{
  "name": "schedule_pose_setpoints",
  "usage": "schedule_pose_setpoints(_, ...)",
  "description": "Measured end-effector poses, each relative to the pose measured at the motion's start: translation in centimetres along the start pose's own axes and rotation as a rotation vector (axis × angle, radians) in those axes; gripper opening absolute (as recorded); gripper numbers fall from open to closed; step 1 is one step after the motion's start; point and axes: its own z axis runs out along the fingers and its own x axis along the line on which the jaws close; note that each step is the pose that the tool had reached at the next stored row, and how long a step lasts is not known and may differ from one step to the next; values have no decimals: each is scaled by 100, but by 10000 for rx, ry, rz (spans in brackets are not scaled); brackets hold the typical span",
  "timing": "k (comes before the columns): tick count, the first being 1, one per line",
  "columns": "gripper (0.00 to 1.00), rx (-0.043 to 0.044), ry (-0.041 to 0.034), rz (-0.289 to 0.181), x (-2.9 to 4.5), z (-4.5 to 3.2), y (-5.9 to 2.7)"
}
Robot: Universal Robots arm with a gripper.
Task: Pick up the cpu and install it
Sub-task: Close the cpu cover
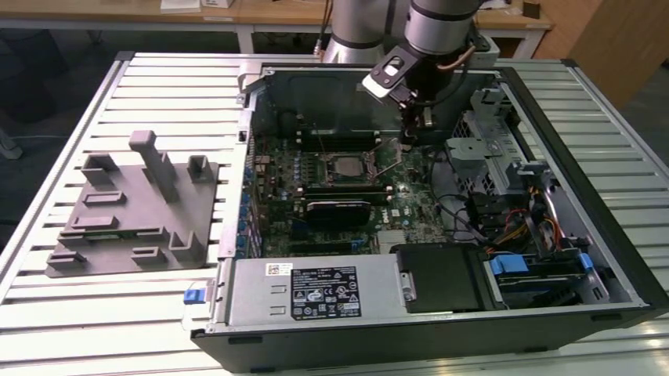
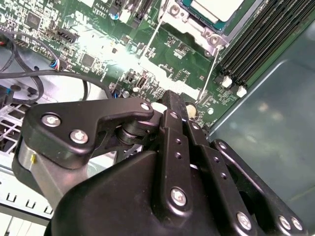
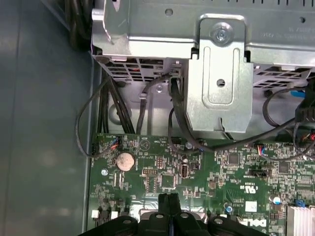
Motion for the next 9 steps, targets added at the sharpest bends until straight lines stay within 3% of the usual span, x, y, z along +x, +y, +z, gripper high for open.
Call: schedule_pose_setpoints(9, 11, 17, 0, -5, 8, 36, 55)
